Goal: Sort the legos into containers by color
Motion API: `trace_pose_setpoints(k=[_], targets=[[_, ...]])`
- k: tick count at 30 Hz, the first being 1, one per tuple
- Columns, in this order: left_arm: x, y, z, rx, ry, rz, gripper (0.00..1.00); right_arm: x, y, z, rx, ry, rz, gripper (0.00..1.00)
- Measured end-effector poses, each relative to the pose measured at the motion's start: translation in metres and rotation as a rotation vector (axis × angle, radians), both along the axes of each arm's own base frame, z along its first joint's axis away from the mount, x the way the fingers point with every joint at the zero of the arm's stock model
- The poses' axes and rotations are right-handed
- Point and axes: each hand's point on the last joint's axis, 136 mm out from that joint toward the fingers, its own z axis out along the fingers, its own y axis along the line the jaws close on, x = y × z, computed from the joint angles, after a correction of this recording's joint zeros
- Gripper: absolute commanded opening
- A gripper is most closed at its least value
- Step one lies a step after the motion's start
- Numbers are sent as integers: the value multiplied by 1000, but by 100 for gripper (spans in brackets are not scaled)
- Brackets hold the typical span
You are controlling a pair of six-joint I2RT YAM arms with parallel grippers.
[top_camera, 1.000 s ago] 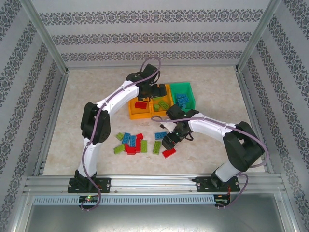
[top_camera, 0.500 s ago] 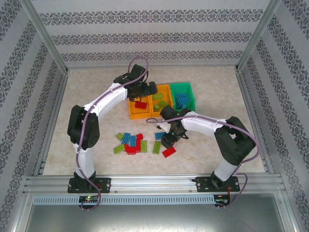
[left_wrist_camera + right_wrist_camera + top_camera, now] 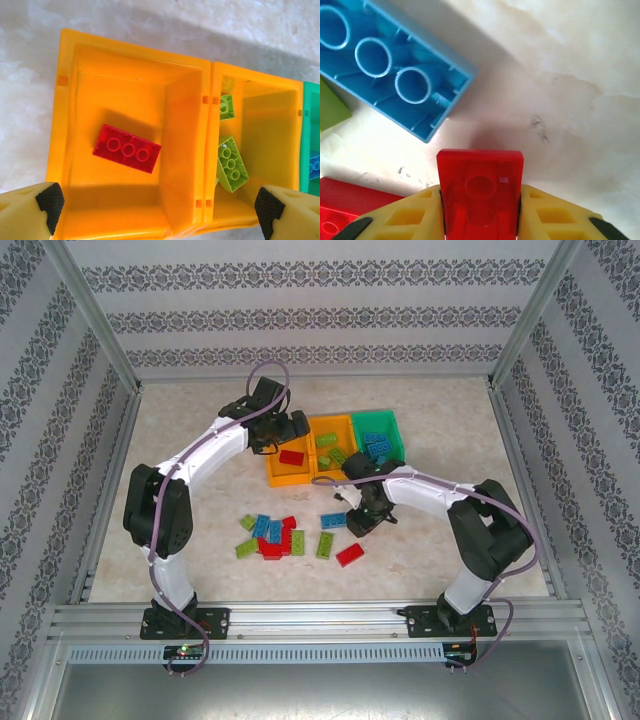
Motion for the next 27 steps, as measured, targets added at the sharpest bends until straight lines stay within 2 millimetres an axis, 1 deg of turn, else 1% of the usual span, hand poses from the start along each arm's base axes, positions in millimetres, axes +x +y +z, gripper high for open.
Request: trace_pose_setpoints(k=[3,5,7,10,13,15,17,19,23,27], targets=[[-3,4,-4,11,7,8,100,8,2,19,78,-22,-34,28],[-6,7,-5,20,11,13,100,18,7,38,152,-45,-70,28],[-9,10,-5,27,10,17,100,33,16,61,245,-72,-106,29],[-16,17,-4,38,7,31,100,60,41,100,405,-95,-148,29],[-25,30,-4,46,11,61,100,89,74,136,560,-89,-166,28],[-33,41,-5,52,15,91,100,105,94,149,642,-63,-178,28],[-42,52,-5,58,18,121,100,119,110,153,700,-22,-197,28],[-51,62,-6,66,20,148,100,129,121,150,729,31,-227,29],[-68,74,-7,84,30,176,99,147,135,138,741,102,-293,30],[-81,81,-13,102,62,198,100,166,145,131,742,139,-354,32]])
